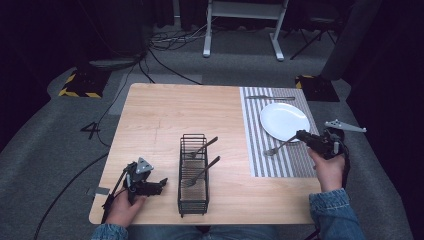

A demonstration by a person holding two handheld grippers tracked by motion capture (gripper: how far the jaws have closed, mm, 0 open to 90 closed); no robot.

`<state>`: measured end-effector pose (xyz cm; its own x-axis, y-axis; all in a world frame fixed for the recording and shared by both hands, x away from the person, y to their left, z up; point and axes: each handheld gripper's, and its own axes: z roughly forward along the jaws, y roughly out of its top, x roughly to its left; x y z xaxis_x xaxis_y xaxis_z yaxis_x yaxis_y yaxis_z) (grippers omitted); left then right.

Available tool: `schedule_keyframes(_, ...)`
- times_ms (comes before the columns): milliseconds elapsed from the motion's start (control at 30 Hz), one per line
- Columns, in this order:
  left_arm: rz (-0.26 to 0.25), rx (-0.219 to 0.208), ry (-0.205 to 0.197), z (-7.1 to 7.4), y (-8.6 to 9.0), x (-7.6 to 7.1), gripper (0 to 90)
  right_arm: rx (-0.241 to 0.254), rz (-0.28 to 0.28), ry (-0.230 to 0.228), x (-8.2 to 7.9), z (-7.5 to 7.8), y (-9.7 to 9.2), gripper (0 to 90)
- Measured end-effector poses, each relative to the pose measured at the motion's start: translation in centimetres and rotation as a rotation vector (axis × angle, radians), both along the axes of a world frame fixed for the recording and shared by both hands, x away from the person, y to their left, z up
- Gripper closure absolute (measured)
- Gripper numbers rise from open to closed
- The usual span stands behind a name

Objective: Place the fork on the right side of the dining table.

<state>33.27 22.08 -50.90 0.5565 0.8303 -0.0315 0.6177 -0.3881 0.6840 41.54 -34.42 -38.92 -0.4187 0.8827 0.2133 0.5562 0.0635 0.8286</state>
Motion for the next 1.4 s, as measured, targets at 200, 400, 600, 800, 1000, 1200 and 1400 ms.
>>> schedule_keyframes(200,0.0,0.0,0.0,0.0,0.0,0.0,14.2,-0.037,-0.022,0.054,1.5,0.1,-0.3,73.3)
schedule_keyframes(400,0.0,0.0,0.0,0.0,0.0,0.0,14.3,-0.031,-0.026,0.075,1.8,-0.2,-0.6,63.1)
schedule_keyframes(600,0.0,0.0,0.0,0.0,0.0,0.0,14.2,-0.016,-0.041,0.097,1.6,-0.6,-1.0,55.8)
schedule_keyframes(800,0.0,0.0,0.0,0.0,0.0,0.0,14.3,-0.005,-0.058,0.113,1.8,-1.0,-1.6,51.7)
schedule_keyframes(1000,0.0,0.0,0.0,0.0,0.0,0.0,14.2,-0.016,-0.076,0.151,2.1,-1.7,-2.2,49.8)
schedule_keyframes(1200,0.0,0.0,0.0,0.0,0.0,0.0,14.3,-0.003,-0.087,0.181,2.2,-2.8,-3.1,48.9)
schedule_keyframes(1400,0.0,0.0,0.0,0.0,0.0,0.0,14.3,0.012,-0.096,0.208,2.4,-3.4,-4.0,48.5)
